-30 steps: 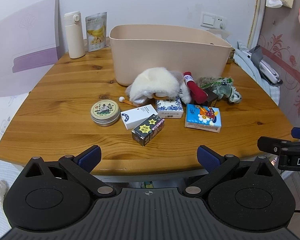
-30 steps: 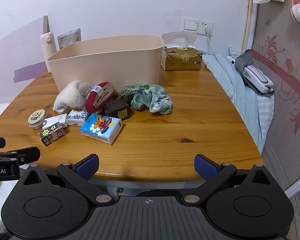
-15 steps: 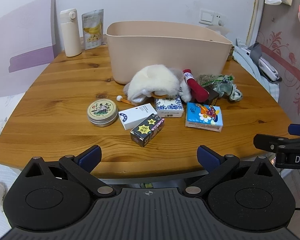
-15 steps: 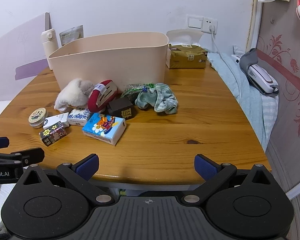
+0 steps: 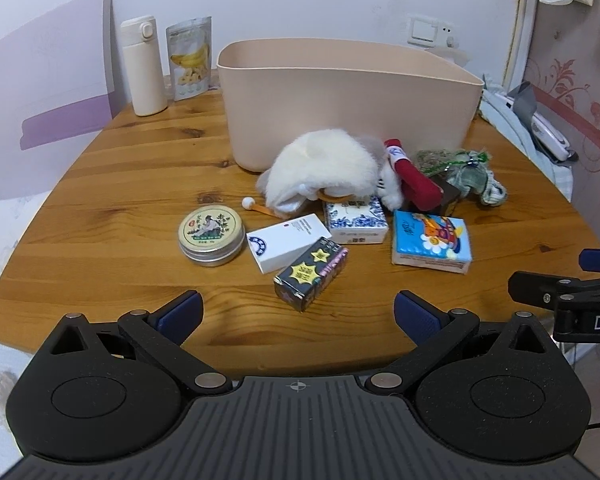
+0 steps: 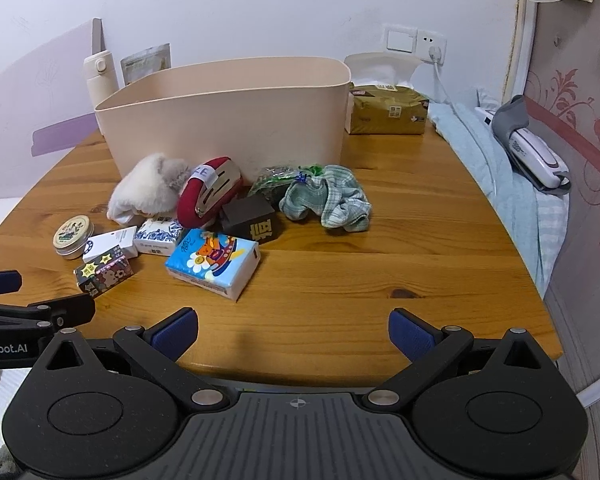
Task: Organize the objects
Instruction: 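Move both tools toward the small items in front of the bin, then grasp the dark star box with left tool while right tool grasps blue tissue pack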
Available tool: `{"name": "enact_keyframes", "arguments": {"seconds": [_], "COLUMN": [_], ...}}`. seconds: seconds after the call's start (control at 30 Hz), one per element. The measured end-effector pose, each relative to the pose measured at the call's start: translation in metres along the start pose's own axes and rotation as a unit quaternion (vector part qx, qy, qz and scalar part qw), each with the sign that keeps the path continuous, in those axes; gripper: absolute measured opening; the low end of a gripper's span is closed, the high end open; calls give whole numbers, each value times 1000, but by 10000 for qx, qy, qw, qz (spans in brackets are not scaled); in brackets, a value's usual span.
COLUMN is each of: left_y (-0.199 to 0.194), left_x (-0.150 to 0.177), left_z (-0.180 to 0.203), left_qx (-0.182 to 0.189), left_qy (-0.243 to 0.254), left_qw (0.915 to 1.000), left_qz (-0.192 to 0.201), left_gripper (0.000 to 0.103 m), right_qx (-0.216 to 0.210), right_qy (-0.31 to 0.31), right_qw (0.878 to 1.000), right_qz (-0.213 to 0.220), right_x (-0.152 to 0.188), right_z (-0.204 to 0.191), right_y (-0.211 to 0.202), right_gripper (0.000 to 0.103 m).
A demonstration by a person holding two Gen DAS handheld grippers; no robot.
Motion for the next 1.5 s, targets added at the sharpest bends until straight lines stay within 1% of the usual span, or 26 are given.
{"name": "enact_keyframes", "arguments": {"seconds": [0.13,0.33,0.5,0.67,0.77,0.83,0.9,1.0,1.07,1.17,1.5], "left_y": [8,19,27,36,41,46,50,54,57,60,64], "left_x": [-2,-6,-7,-6,-6,-7,-7,-8,-10,-12,-18], "left_z": [-4,-9,-12,-16,-19,-20,-21,-22,-23,-24,-31], "left_qx": [23,45,73,114,151,169,183,245,254,248,178], "left_qy": [6,24,29,43,38,36,25,9,4,37,41], "left_qw": [10000,10000,9999,9997,9995,9993,9991,9990,9990,9991,9993], "left_qz": [-24,-47,-125,-219,-273,-321,-372,-384,-372,-352,-328], "left_gripper": [103,103,103,103,101,98,98,97,97,96,86], "right_qx": [-72,-42,-116,-159,-239,-293,-324,-373,-470,-494,-735], "right_qy": [-10,-159,-315,-377,-371,-384,-388,-396,-393,-529,-749], "right_qw": [10000,9999,9994,9991,9989,9986,9984,9982,9978,9972,9944], "right_qz": [-60,-52,24,-47,-150,-220,-268,-244,-234,-212,-137], "right_x": [-2,-3,-5,-6,-6,-6,-7,-9,-11,-16,-30], "right_z": [-4,-12,-19,-26,-29,-31,-33,-35,-36,-41,-54], "right_y": [9,21,29,40,48,53,56,59,61,65,80], "right_gripper": [103,103,103,103,102,97,95,93,93,93,95]}}
Point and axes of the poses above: each gripper's, at about its wrist camera, not at the fingertips, and y roughly the way its jaws point, z to its right, x to its underside, the point moved 5 cm from there along y, roughly the way its jaws point, and after that the axes turned 13 degrees about x, right-handed, at the moved point
